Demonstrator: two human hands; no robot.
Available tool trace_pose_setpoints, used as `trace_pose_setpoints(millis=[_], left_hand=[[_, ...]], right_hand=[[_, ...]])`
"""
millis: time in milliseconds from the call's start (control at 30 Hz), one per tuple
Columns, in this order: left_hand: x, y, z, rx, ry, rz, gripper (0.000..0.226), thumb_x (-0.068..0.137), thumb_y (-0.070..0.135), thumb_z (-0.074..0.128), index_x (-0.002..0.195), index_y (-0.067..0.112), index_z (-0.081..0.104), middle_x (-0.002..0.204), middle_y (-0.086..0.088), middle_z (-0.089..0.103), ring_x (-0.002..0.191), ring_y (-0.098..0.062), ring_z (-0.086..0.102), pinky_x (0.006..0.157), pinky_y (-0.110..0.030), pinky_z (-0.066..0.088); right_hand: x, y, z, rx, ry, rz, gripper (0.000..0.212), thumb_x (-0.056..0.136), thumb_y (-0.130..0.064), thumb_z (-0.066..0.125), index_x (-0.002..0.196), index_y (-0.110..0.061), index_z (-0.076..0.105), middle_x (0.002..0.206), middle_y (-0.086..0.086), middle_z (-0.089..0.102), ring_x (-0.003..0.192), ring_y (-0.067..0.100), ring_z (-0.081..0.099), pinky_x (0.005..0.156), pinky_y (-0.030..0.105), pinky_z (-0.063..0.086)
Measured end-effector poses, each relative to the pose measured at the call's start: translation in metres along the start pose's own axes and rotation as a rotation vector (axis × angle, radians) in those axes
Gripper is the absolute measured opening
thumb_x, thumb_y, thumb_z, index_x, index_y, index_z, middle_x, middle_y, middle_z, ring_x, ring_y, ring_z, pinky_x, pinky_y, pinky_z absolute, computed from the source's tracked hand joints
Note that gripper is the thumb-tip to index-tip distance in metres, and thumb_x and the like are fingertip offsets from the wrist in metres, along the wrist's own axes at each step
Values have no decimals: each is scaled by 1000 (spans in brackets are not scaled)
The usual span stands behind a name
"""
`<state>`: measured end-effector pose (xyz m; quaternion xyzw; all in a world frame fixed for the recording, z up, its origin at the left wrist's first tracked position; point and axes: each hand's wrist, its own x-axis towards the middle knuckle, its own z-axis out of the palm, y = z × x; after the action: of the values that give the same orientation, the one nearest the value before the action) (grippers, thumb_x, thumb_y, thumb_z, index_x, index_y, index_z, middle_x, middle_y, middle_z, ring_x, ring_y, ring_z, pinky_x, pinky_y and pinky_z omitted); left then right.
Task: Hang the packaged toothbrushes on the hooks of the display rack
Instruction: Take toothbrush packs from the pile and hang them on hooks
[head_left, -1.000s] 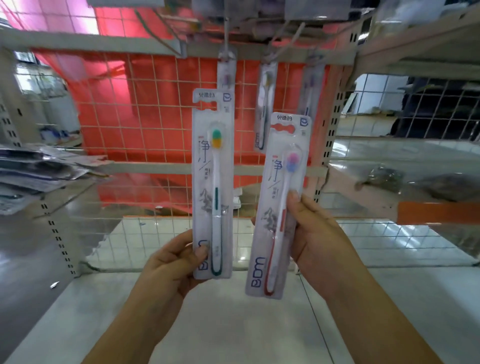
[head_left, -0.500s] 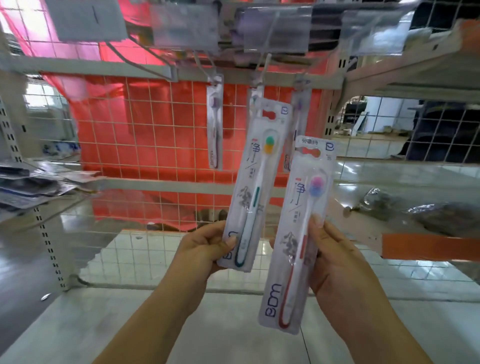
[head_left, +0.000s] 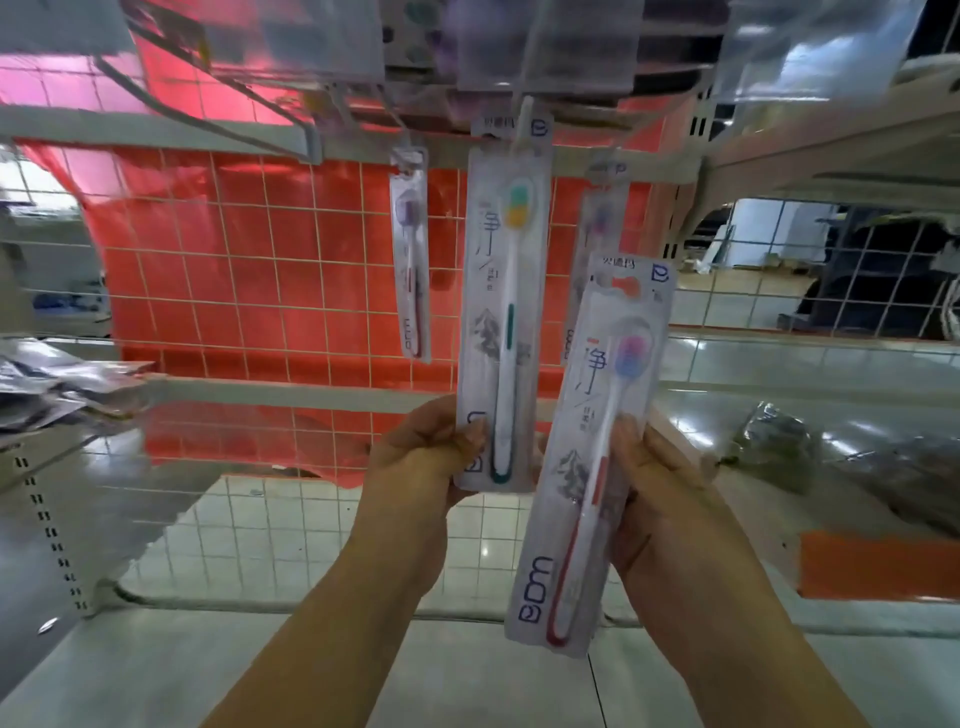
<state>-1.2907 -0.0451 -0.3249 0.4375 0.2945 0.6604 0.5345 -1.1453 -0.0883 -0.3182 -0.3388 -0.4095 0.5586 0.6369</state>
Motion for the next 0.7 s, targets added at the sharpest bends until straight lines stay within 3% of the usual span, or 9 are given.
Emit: trace_pose_setpoints(millis=[100, 200, 300, 400, 467, 500, 600, 700], left_hand=[[7, -6, -2, -38, 27, 1, 25, 62, 6, 62, 86, 7, 68, 76, -7, 73, 68, -22, 70, 55, -29, 58], [18, -14, 0, -52, 24, -33, 30, 68, 7, 60, 97, 0, 65, 87, -15, 71, 75, -28, 69, 61, -36, 60], [41, -20, 2, -41, 81, -97, 13, 82, 1, 56, 91, 1, 65, 80, -11, 68, 71, -26, 65, 59, -34, 58], [69, -23, 9, 14, 118, -108, 15, 89, 2, 54, 81, 8, 65, 75, -9, 65, 65, -21, 63, 59, -35, 55], [89, -25, 15, 45, 140, -156, 15, 91, 2, 51, 82, 9, 62, 80, -11, 62, 66, -21, 62, 57, -32, 56], [101, -26, 18, 61, 162, -204, 16, 92, 2, 50, 84, 10, 61, 84, -12, 62, 71, -23, 63, 63, -35, 57], [133, -25, 24, 122, 202, -341, 14, 93, 5, 50, 103, 4, 60, 96, -15, 60, 86, -29, 61, 76, -40, 53], [151, -22, 24, 162, 187, -447, 29, 93, 5, 50, 121, -2, 51, 116, -21, 58, 106, -34, 58, 85, -43, 50]], right_hand=[[12, 1, -3, -24, 3, 2, 28, 74, -30, 55, 96, -21, 69, 96, 6, 74, 83, 22, 71, 77, 42, 55], [20, 8, -4, -31, 41, 12, 31, 67, -37, 64, 93, -22, 71, 94, 6, 74, 78, 20, 71, 73, 40, 59], [28, 13, -5, -61, 71, 8, 47, 54, -51, 78, 89, -20, 75, 92, 7, 74, 80, 22, 72, 71, 39, 59], [37, 10, -11, -55, 87, 32, 32, 67, -31, 59, 93, -16, 70, 91, 9, 74, 83, 27, 71, 75, 42, 57], [43, 5, -11, -63, 113, 22, 32, 67, -29, 60, 95, -16, 69, 95, 11, 73, 86, 29, 70, 81, 46, 54], [46, 5, -12, -67, 113, 7, 37, 65, -33, 66, 96, -15, 69, 97, 11, 73, 89, 30, 69, 82, 47, 54], [52, 2, -6, -73, 112, -29, 76, 39, -56, 85, 102, -15, 71, 101, 11, 72, 91, 29, 70, 78, 44, 58], [54, -2, -6, -44, 108, -7, 57, 65, -38, 65, 113, -10, 65, 106, 15, 70, 94, 31, 68, 83, 46, 55]])
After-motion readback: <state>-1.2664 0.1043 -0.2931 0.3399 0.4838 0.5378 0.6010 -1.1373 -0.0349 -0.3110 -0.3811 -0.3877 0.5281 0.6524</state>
